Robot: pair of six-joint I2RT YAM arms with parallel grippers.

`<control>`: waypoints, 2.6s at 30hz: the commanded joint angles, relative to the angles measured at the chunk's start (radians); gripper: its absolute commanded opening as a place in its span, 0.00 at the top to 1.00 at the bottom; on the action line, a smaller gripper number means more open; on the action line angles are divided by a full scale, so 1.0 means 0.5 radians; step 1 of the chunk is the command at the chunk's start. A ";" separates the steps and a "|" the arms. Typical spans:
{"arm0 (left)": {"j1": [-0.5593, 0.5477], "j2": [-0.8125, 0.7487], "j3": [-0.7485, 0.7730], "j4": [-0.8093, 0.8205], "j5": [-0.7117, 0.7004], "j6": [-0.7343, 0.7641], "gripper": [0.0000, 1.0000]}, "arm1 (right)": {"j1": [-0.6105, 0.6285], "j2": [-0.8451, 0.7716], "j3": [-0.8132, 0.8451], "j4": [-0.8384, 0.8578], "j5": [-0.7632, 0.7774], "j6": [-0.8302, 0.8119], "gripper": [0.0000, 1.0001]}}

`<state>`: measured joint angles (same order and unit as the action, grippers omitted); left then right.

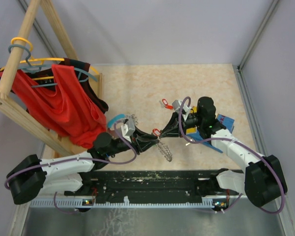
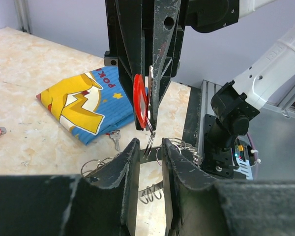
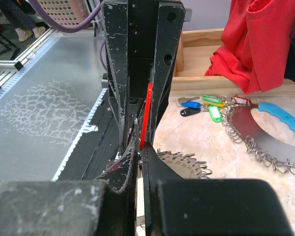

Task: Remove the keys from the keyring
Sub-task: Remove the key from the keyring.

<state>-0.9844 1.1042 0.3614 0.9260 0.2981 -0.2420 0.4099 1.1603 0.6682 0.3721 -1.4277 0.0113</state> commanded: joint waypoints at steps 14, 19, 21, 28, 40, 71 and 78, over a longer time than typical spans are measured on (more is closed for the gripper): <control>-0.016 0.023 0.076 -0.023 0.016 0.076 0.94 | -0.010 -0.058 0.075 0.075 -0.053 0.007 1.00; -0.016 -0.009 0.020 0.014 -0.016 0.098 1.00 | -0.011 -0.064 0.078 0.077 -0.050 0.014 1.00; -0.016 -0.027 -0.011 0.050 -0.040 0.102 1.00 | -0.010 -0.063 0.081 0.075 -0.050 0.013 1.00; -0.013 -0.095 -0.171 0.263 -0.200 0.077 1.00 | -0.025 -0.070 0.078 0.075 -0.047 0.005 1.00; -0.010 -0.060 -0.264 0.498 -0.242 0.021 1.00 | -0.027 -0.065 0.042 0.150 -0.038 0.042 1.00; -0.010 -0.091 -0.242 0.416 -0.118 0.548 0.52 | -0.025 -0.078 0.044 0.272 -0.037 0.190 1.00; -0.007 -0.088 -0.119 0.249 -0.088 0.682 0.54 | -0.025 -0.071 0.047 0.268 -0.041 0.185 1.00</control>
<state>-0.9924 1.0676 0.2527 1.0912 0.2279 0.0410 0.4026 1.1515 0.6674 0.4709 -1.4239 0.1215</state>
